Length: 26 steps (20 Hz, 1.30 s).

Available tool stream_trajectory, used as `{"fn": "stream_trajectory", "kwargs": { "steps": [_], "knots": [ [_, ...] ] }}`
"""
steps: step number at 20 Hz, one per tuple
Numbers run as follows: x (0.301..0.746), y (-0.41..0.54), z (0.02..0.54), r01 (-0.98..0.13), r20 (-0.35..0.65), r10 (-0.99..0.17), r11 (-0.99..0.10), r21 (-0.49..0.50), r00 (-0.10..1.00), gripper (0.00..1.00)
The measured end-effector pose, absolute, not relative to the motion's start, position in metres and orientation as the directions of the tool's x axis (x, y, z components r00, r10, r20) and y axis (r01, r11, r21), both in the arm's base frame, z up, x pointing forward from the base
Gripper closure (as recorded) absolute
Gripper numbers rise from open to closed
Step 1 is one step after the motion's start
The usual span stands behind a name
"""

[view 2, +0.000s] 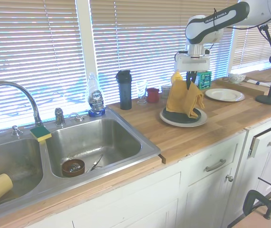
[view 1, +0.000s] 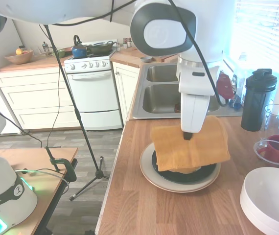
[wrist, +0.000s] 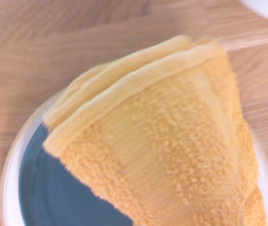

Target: Wipe the blue plate in counterclockwise motion

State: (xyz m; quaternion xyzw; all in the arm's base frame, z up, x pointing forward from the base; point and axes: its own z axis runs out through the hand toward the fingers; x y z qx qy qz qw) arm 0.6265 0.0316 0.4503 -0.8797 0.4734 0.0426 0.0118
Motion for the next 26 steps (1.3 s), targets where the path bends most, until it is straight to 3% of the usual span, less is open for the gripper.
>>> {"fn": "stream_trajectory", "kwargs": {
  "steps": [7, 14, 26],
  "knots": [
    [0.617, 0.104, 0.409, -0.791, -0.076, -0.793, -0.609, 0.057, 0.605, 1.0],
    [0.622, 0.107, 0.358, -0.793, -0.1, -0.8, -0.6, 0.106, 0.592, 1.0],
    [0.638, 0.108, 0.346, -0.801, -0.102, -0.808, -0.588, 0.11, 0.58, 1.0]
  ]
}}
